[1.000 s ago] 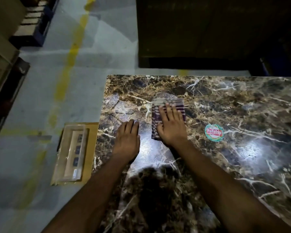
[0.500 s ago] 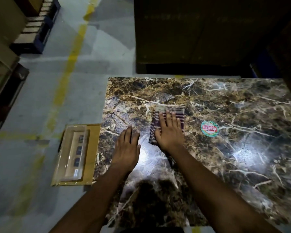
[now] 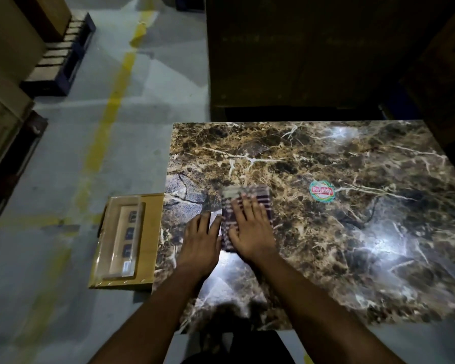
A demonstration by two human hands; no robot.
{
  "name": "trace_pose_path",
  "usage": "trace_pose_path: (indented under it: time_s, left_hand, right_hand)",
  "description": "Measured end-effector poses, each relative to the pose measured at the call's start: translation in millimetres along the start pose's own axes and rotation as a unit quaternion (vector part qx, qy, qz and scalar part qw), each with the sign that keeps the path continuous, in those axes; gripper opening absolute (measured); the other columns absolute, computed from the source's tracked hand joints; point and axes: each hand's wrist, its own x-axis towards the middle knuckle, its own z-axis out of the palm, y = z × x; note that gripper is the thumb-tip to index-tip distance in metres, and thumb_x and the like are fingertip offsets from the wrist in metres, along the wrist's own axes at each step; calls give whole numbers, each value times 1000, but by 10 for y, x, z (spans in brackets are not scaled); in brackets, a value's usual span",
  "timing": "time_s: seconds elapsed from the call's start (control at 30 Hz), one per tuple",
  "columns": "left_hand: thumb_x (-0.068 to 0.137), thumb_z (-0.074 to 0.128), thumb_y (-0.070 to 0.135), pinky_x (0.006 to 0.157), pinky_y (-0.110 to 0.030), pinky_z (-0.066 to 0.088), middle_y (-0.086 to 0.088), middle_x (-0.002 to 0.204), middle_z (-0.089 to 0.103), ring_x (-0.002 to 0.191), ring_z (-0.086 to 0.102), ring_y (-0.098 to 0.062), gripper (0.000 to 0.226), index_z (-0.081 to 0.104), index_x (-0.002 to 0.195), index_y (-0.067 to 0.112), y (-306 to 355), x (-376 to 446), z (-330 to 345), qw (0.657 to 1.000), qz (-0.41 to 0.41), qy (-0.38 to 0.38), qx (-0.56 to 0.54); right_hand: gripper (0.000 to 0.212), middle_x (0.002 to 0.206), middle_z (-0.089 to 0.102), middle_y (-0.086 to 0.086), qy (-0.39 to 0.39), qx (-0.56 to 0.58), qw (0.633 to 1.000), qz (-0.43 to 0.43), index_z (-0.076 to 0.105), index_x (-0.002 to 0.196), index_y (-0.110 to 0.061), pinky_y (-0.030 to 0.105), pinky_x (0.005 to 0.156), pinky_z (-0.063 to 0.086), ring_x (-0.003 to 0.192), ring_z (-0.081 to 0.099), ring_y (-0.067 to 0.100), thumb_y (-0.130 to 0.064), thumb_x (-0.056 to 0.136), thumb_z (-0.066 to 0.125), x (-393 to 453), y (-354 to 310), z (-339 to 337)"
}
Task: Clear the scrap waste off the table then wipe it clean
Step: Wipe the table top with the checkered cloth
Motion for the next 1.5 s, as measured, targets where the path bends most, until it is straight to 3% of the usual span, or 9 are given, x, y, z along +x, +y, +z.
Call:
trace_pose_path:
  time_s: [0.13, 0.3, 0.5, 0.73, 0.87, 1.0, 1.1, 1.27, 1.5]
  left_hand:
    - [102, 41, 34, 118, -50, 25, -11, 159, 28, 147, 22, -33, 35, 40, 136, 25, 22, -101, -14, 999, 14, -29, -6]
    - [104, 44, 35, 115, -52, 30, -13, 159, 28, 142, 31, -35, 49, 37, 151, 25, -17, -421, 15, 1000, 7, -15, -13]
    - [102, 44, 39, 112, -56, 30, -12, 155, 36, 143, 30, -39, 35, 42, 134, 28, 24, -605, 44, 1000, 21, -17, 11]
    - [104, 30, 49, 117, -63, 22, -13, 164, 25, 150, 22, -39, 59, 27, 157, 23, -6, -848, 132, 998, 28, -35, 51]
    - [105, 38, 35, 116, -57, 26, -5, 163, 27, 149, 22, -32, 53, 25, 156, 30, 59, -906, 110, 998, 55, -33, 23]
    - [100, 45, 12, 119, -57, 20, -2, 164, 26, 150, 17, -30, 54, 34, 150, 31, 175, -959, 96, 997, 67, -48, 2]
    - [99, 47, 18, 117, -59, 22, -4, 161, 29, 148, 21, -33, 53, 34, 148, 35, 250, -949, 96, 998, 47, -46, 13]
    - [104, 38, 43, 110, -57, 30, -8, 152, 39, 138, 31, -36, 42, 40, 145, 32, 325, -932, 61, 996, 62, -27, 52]
    - [100, 42, 35, 103, -50, 37, -6, 152, 39, 132, 38, -33, 34, 46, 131, 22, 513, -704, 118, 997, 55, -2, 46]
  right_hand:
    - [76, 170, -11, 2, 1, -9, 1000, -13, 4, 163, -27, 47, 127, 3, 156, -15, 24, -50, 94, 28, -632, 162, 118]
    - [78, 170, -7, 6, 5, -6, 998, 59, -1, 162, -26, 46, 127, -2, 156, -13, 27, -54, 93, 22, -569, 277, 49]
    - [74, 170, -12, 0, -6, -4, 1000, -17, 1, 162, -29, 46, 127, 2, 156, -16, 23, -49, 96, 27, -1150, 44, 219]
    - [76, 170, -4, 7, 16, 13, 998, 67, 6, 163, -24, 48, 126, 1, 157, -9, 30, -50, 95, 25, -1056, -3, 223]
    - [75, 171, -6, 3, -5, -5, 1000, -7, 7, 163, -26, 48, 127, 4, 156, -11, 26, -46, 95, 31, -1522, -78, 355]
    - [77, 170, -7, 3, 8, -22, 998, 60, 3, 163, -27, 48, 127, 4, 157, -8, 27, -51, 94, 27, -1637, 299, 309]
    - [78, 170, -8, 6, 6, -5, 995, 100, -1, 162, -26, 48, 127, 1, 157, -9, 29, -51, 93, 24, -1505, 114, 294]
    - [77, 169, -16, 0, -16, -17, 1000, 15, -6, 162, -30, 47, 127, 2, 156, -16, 23, -51, 95, 26, -1896, 271, 365]
    - [77, 170, -10, 6, 1, 9, 997, 77, -4, 162, -26, 49, 127, 2, 156, -13, 27, -52, 95, 23, -1441, 389, 192]
